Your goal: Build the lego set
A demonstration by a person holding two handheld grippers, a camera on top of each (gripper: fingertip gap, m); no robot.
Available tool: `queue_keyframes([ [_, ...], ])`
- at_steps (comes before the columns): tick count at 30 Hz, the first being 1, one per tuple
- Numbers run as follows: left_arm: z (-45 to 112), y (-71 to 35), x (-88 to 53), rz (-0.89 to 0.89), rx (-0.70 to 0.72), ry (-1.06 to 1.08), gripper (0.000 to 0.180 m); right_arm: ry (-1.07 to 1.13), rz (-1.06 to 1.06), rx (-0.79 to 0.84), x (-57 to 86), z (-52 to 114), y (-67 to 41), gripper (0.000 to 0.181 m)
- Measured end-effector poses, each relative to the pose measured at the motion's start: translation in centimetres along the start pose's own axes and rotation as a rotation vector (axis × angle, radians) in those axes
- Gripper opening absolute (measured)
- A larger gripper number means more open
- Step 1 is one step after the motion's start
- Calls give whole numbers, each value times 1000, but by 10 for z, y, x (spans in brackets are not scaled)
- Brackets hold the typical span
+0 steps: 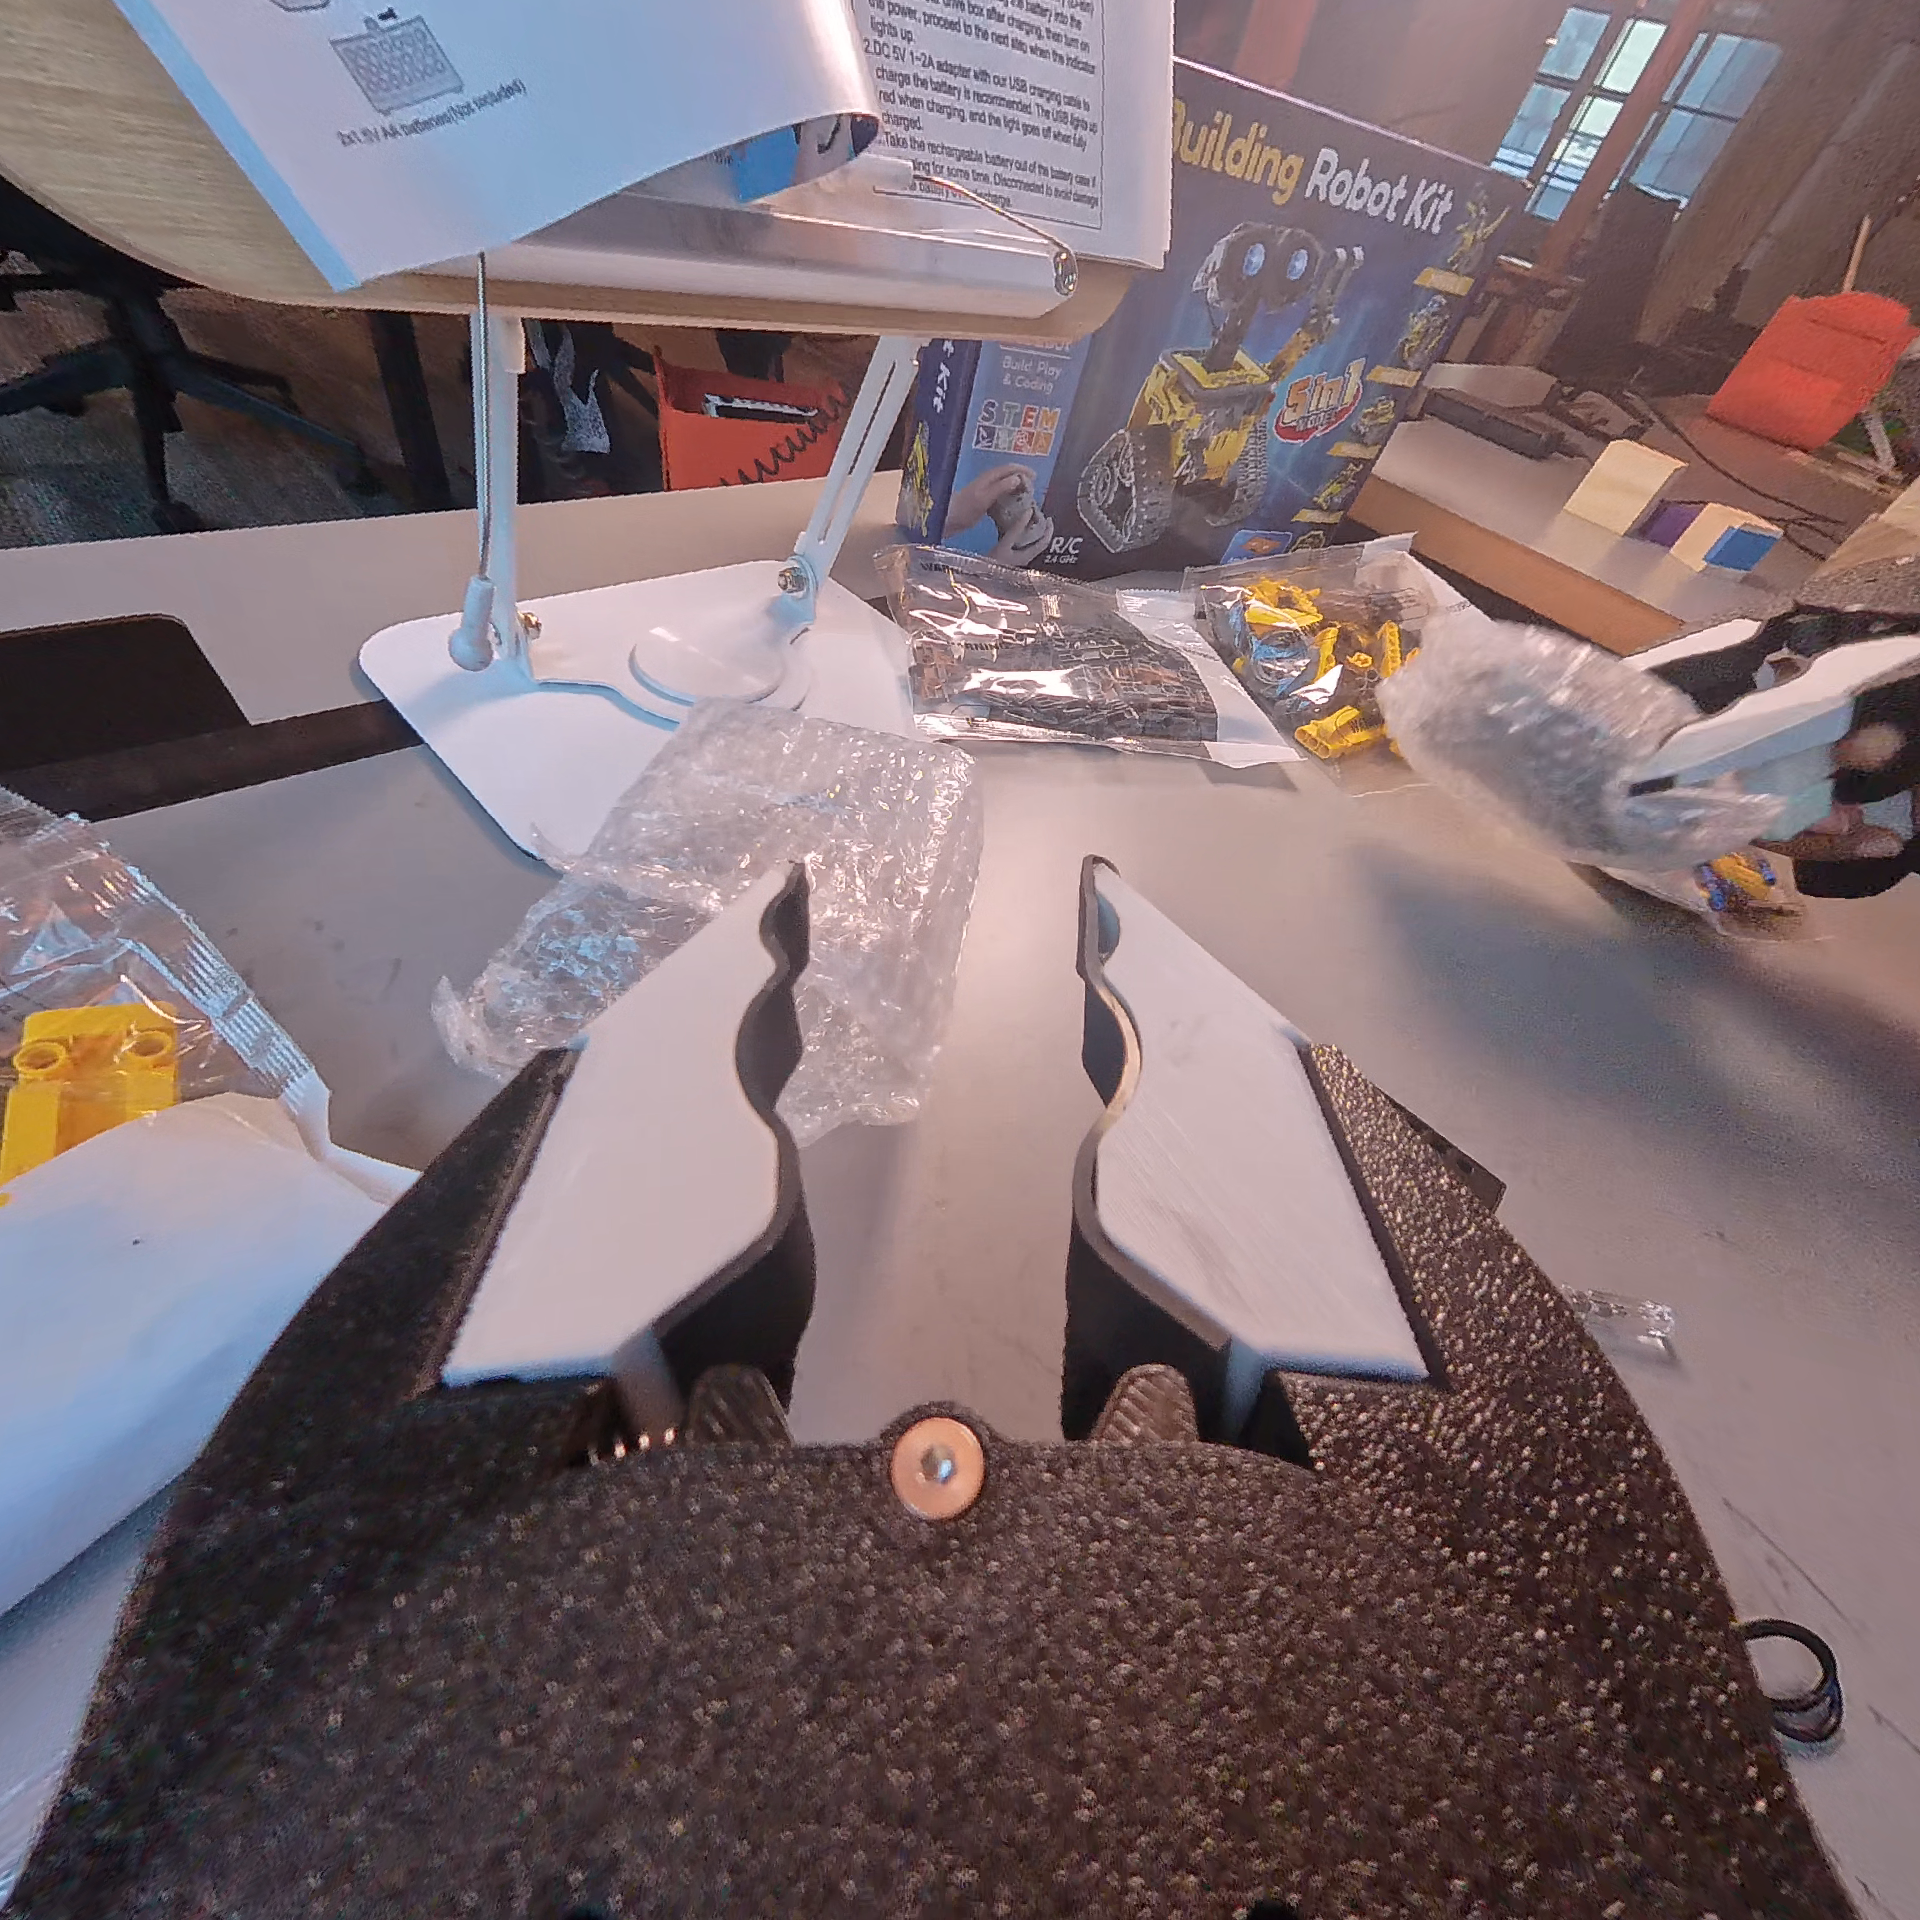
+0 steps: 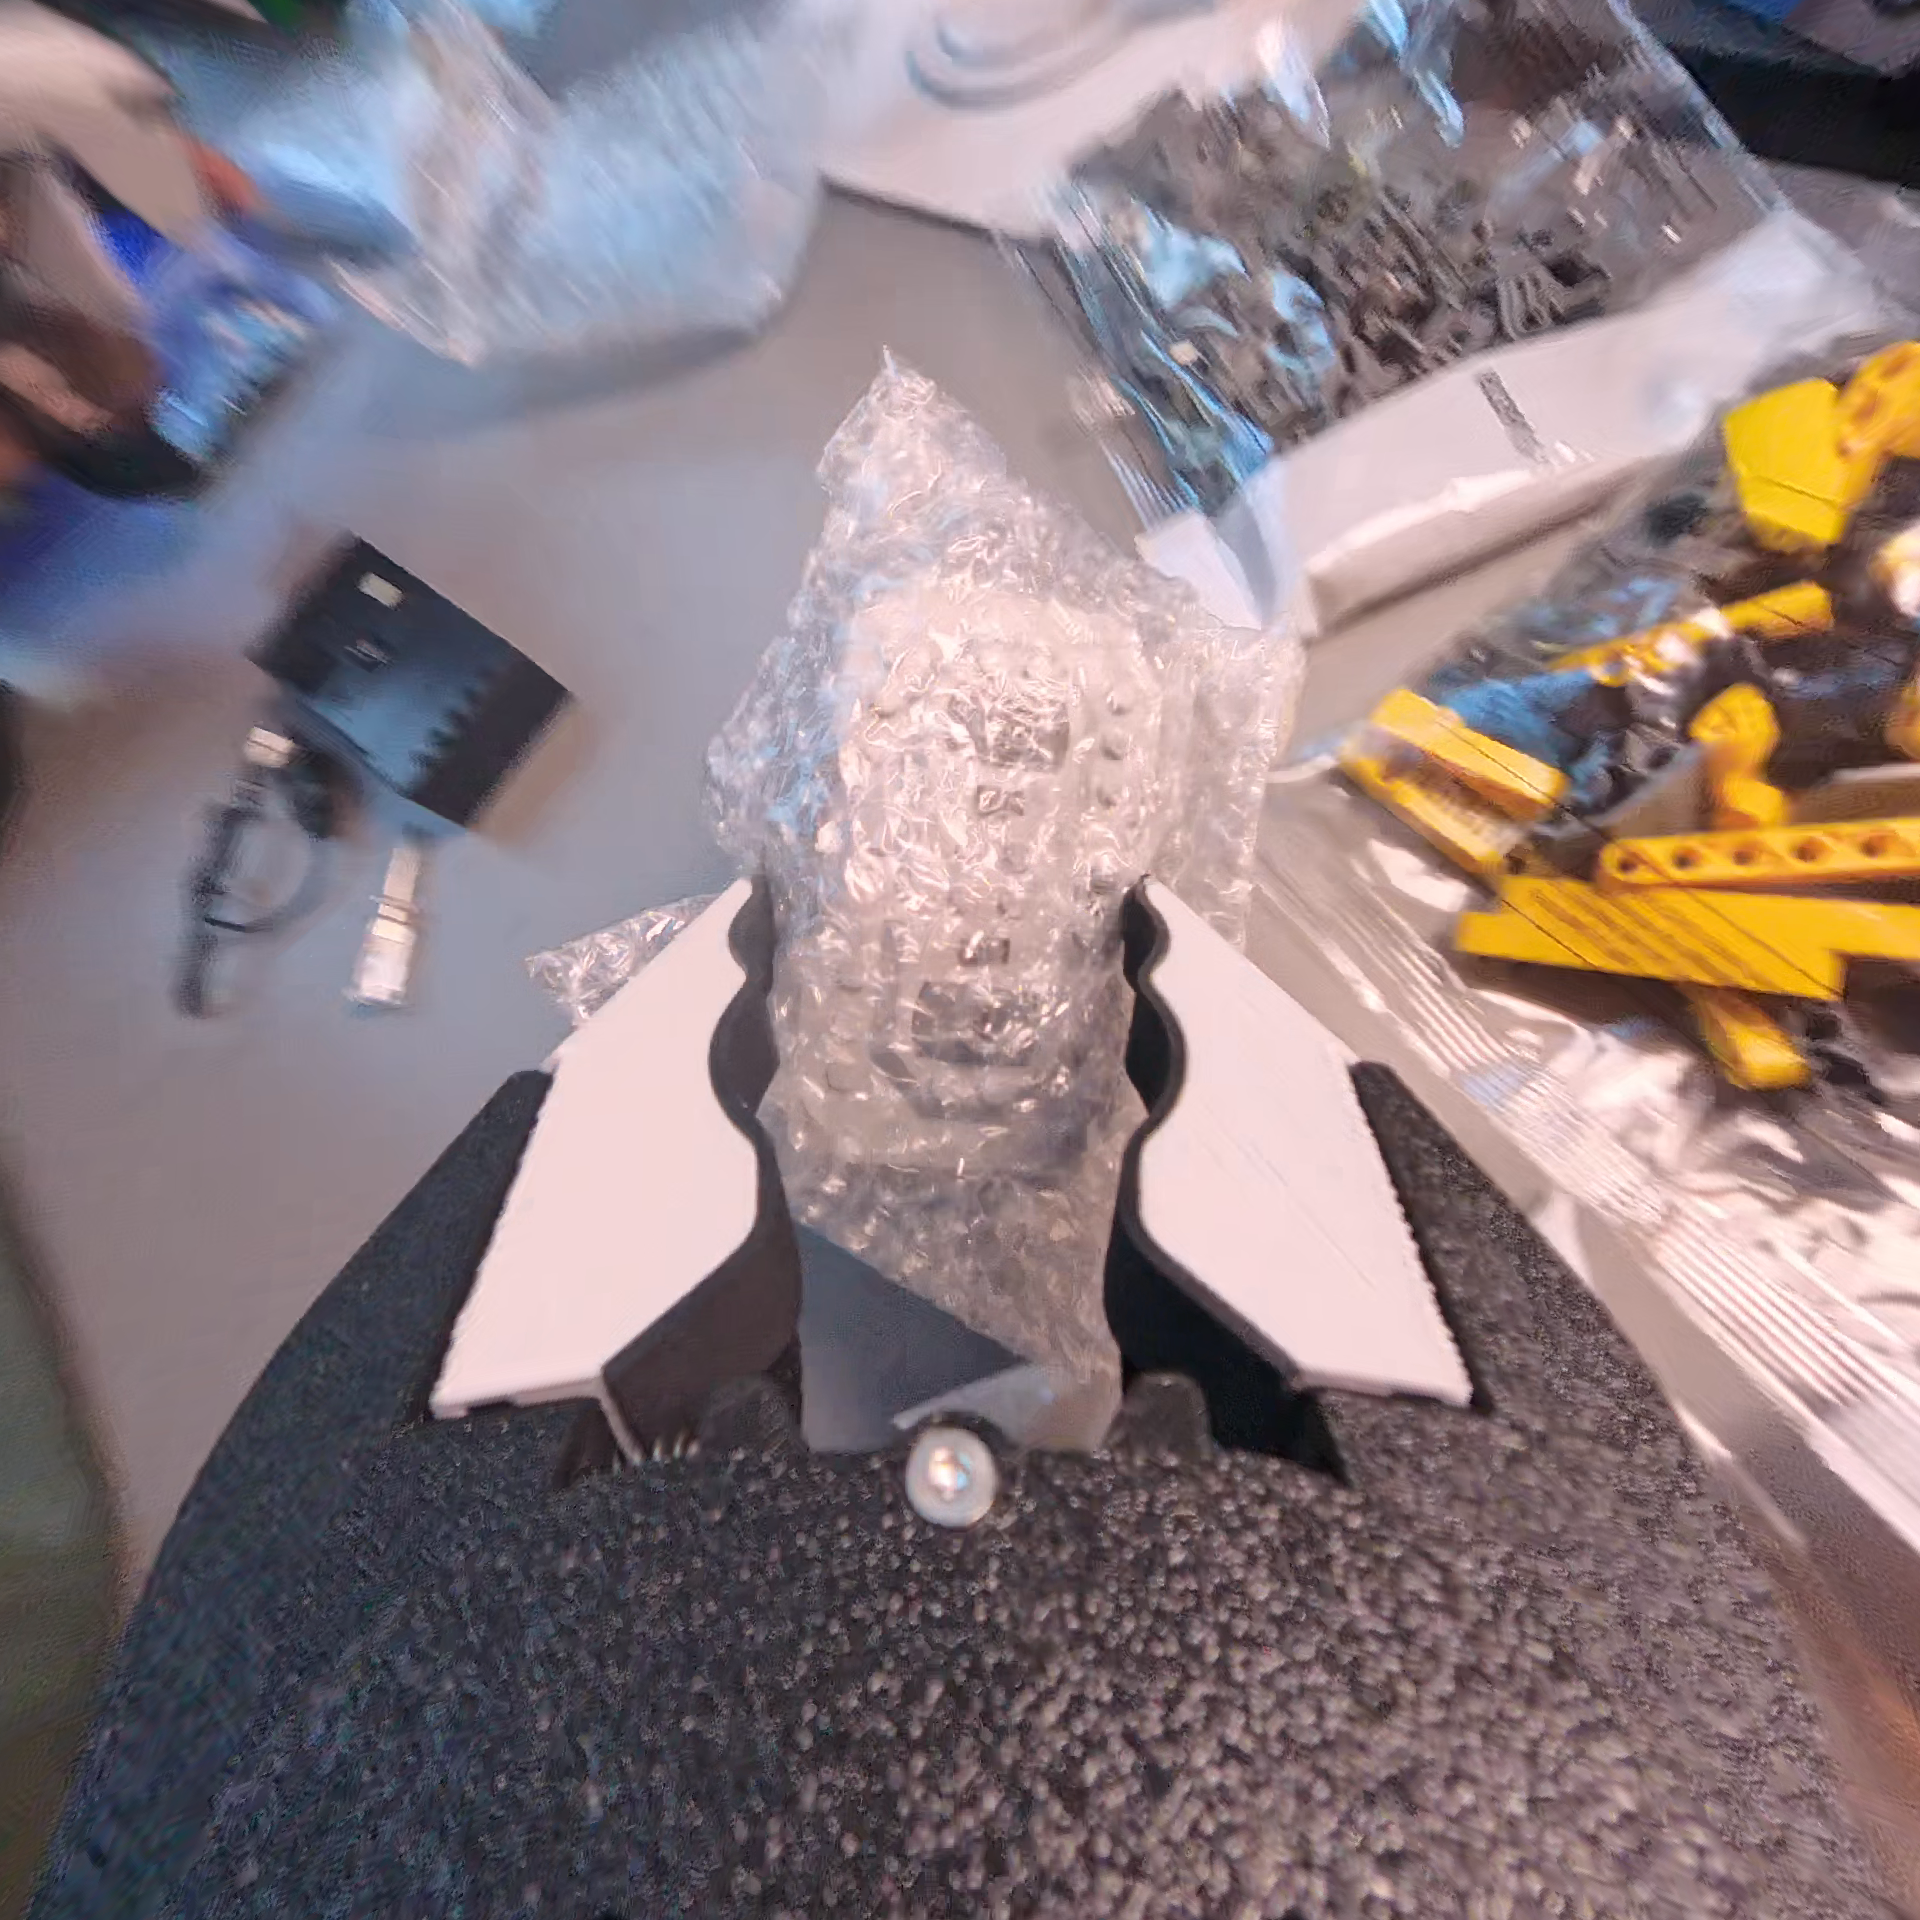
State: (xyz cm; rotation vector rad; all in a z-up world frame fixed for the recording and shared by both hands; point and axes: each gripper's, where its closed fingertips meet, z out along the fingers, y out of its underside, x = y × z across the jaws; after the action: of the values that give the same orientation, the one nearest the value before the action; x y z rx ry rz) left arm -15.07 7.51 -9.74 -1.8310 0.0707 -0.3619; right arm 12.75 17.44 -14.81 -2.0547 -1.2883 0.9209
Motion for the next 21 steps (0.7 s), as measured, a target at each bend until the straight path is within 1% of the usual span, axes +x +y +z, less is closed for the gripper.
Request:
queue_keyframes([
  [3, 1, 2, 2, -1, -7, 11, 51, -439, 158, 332, -57, -31, -52, 65],
  [6, 3, 6, 5, 3, -19, 24, 51, -840, 251, 671, -93, -84, -90, 65],
  [8, 5, 8, 7, 5, -28, 33, 51, -1036, 289, 860, -104, -113, -99, 65],
  [10, 5, 10, 9, 9, -37, 41, 51, -1172, 349, 988, -106, -131, -101, 64],
  [12, 6, 12, 10, 12, -45, 45, 51, -1222, 387, 1027, -109, -133, -100, 65],
  [17, 8, 15, 11, 15, -56, 53, 51, -1313, 396, 1022, -125, -135, -97, 65],
  [19, 8, 16, 12, 20, -60, 55, 51, -1307, 388, 1005, -127, -132, -96, 65],
  [21, 8, 16, 12, 28, -64, 58, 50, -1228, 380, 948, -124, -120, -95, 65],
])
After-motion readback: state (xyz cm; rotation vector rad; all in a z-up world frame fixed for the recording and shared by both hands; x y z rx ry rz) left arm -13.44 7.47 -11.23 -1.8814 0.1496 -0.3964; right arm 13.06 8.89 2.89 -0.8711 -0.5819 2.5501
